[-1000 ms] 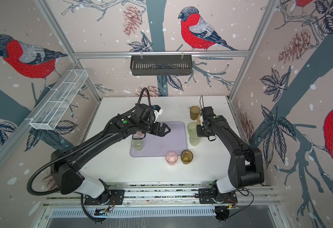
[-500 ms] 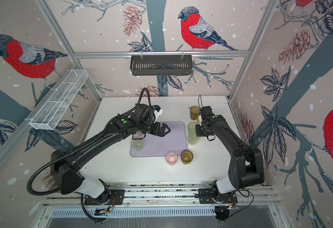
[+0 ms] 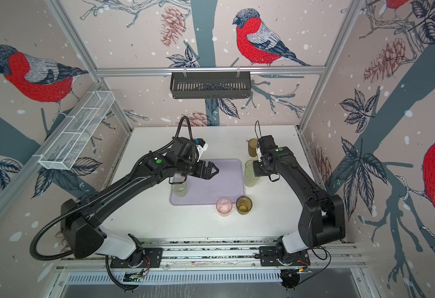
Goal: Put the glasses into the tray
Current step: 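Lift the frosted green cup with the right gripper and carry it toward the tray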
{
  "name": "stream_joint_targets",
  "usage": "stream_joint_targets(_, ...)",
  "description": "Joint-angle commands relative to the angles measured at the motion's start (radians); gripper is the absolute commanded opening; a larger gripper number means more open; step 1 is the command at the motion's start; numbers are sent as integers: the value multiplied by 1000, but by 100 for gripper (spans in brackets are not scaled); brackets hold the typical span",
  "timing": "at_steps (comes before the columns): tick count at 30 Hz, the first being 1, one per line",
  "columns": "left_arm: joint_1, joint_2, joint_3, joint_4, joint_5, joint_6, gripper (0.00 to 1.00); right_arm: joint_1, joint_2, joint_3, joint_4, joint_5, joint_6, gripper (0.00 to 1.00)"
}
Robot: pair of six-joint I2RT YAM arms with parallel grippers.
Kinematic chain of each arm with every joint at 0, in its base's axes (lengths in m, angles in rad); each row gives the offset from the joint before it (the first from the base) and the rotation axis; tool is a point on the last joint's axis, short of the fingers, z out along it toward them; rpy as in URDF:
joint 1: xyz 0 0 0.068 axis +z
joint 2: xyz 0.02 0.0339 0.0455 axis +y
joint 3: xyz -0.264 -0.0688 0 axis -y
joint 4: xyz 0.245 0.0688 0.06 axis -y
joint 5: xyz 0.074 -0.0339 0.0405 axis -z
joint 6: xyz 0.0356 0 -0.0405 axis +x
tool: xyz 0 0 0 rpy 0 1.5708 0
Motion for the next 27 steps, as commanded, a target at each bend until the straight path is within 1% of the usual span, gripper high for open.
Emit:
stream_joint_targets(1,20,-20,-21,15,-16,-23,96,17,9,23,-29,26,-3,5)
stream_joint_targets(8,75,-75,-79,33,-13,-55,96,64,38,78,-55,51,7,4)
stream_joint_targets(15,85,-107,-100,33,-24,-59,96,134,88,164,-90,94,14,4)
stream_joint_targets(20,97,-132,-111,22,-44,-63,96,172,124,215,-93,94,25,4)
stream_joint_targets(24,110,-171,-144,38,-47,-74,96,203,158,259,-99,99,32,4)
stream_joint_targets(27,116,-203,-170,53,-71,-84,96,224,185,293,-101,101,36,4)
